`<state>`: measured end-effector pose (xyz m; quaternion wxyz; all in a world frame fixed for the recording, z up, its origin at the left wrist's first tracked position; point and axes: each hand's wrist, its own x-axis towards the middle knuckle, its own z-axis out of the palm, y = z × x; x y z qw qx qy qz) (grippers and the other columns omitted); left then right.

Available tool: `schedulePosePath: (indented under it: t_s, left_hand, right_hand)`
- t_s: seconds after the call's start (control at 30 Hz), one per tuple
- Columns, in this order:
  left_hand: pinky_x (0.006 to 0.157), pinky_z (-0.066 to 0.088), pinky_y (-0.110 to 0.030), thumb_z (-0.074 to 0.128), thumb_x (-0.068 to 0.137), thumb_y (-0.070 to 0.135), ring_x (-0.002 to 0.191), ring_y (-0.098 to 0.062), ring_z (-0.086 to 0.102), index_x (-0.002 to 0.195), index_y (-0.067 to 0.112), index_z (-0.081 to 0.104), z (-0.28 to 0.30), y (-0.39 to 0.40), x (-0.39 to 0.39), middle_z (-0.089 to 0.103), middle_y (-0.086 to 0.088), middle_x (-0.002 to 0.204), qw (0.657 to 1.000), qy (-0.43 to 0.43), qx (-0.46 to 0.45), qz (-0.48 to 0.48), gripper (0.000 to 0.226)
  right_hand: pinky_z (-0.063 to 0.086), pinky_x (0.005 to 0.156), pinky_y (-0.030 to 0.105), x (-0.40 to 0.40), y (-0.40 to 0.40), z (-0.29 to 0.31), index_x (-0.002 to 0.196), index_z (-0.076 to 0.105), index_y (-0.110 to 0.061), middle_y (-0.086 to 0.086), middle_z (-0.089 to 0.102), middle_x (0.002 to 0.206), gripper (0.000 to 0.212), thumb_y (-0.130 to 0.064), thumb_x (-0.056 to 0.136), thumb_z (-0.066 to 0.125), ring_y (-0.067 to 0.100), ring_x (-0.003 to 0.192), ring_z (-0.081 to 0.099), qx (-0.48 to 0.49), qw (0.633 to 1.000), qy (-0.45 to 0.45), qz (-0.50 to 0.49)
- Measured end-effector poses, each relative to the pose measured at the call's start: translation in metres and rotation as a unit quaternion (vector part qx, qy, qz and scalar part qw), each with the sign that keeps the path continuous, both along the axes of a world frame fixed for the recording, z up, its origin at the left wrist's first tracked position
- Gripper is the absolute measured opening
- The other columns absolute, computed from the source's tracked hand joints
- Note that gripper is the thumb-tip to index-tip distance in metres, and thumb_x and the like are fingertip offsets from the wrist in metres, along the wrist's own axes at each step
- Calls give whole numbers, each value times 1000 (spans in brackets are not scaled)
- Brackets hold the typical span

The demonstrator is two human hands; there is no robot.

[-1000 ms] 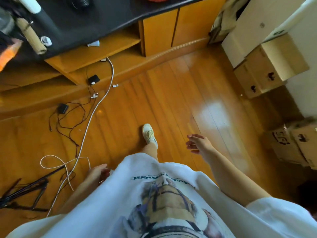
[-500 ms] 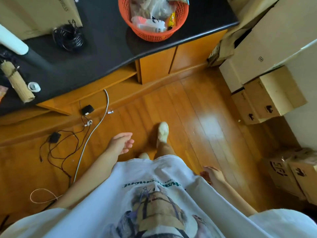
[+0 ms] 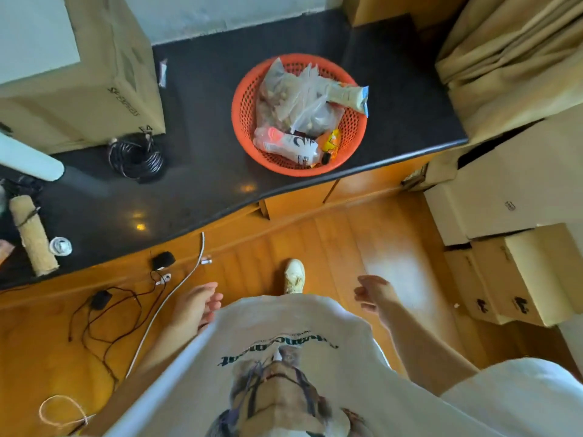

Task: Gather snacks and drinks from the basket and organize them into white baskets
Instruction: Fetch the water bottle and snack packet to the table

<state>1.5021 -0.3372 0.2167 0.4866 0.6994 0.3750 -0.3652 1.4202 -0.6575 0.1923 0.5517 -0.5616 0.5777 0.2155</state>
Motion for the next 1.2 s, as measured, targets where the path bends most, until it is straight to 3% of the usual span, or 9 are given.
schedulePosePath:
  t_s: [0.23,0.33,0.47,0.57,0.67,0.83,0.93,1.03,1.2]
  left_hand:
    - [62,43,-25,46,97,15,72,-12,56,113,14,62,-6,-34,65,64,-2,86,995,-9,29,97,23]
    - [63,47,-22,47,96,13,75,-11,59,105,19,63,-7,-65,119,66,-4,91,996,-72,45,26,20]
    - [72,46,-20,52,89,13,83,-7,60,99,32,62,-10,-114,192,66,3,93,972,-185,-38,-141,24]
    - [82,41,-9,57,86,11,94,4,55,115,28,58,-21,-149,237,62,11,104,904,-289,-35,-313,34]
    - [97,38,-22,61,80,4,119,-8,47,128,22,51,-40,-179,273,54,4,128,811,-360,2,-462,53]
    - [109,23,-34,58,74,4,130,-19,36,139,22,38,-78,-204,308,41,4,141,649,-397,104,-641,71]
    - [108,25,-39,52,78,9,130,-20,34,142,25,29,-96,-207,313,36,6,142,559,-401,175,-704,70]
    - [106,24,-39,56,80,13,129,-22,35,143,25,27,-109,-208,314,36,5,142,526,-412,189,-719,70]
    - [100,31,-37,66,78,20,123,-24,43,137,20,36,-116,-212,320,45,3,135,515,-422,191,-722,66]
  right_hand:
    - [39,47,20,149,-23,22,96,59,-13,2,55,65,10,-12,90,50,8,47,53,-16,991,-93,90]
    - [42,55,26,200,-34,23,105,61,-8,2,57,68,21,-7,86,52,15,58,53,-69,981,-116,141]
    - [39,63,25,257,-55,16,111,59,-15,3,59,88,29,-9,84,51,18,77,53,-203,939,-127,246]
    - [38,72,25,292,-67,4,122,55,-15,6,61,106,37,-10,86,48,23,96,56,-253,925,-111,261]
    - [37,74,26,323,-67,-12,127,50,-12,2,55,104,42,-17,85,52,25,104,55,-197,955,-45,218]
    - [36,58,25,350,-51,-42,78,47,-9,3,54,79,21,-21,77,65,25,85,52,-152,978,-2,141]
    - [44,80,32,359,-45,-56,116,50,-1,14,54,118,50,-28,77,68,33,110,52,-164,978,34,122]
    - [43,90,38,362,-44,-68,126,44,1,18,48,131,63,-30,77,68,34,114,51,-205,968,56,136]
    - [43,78,35,359,-44,-70,117,51,-4,15,57,120,54,-35,76,70,34,105,57,-245,957,48,147]
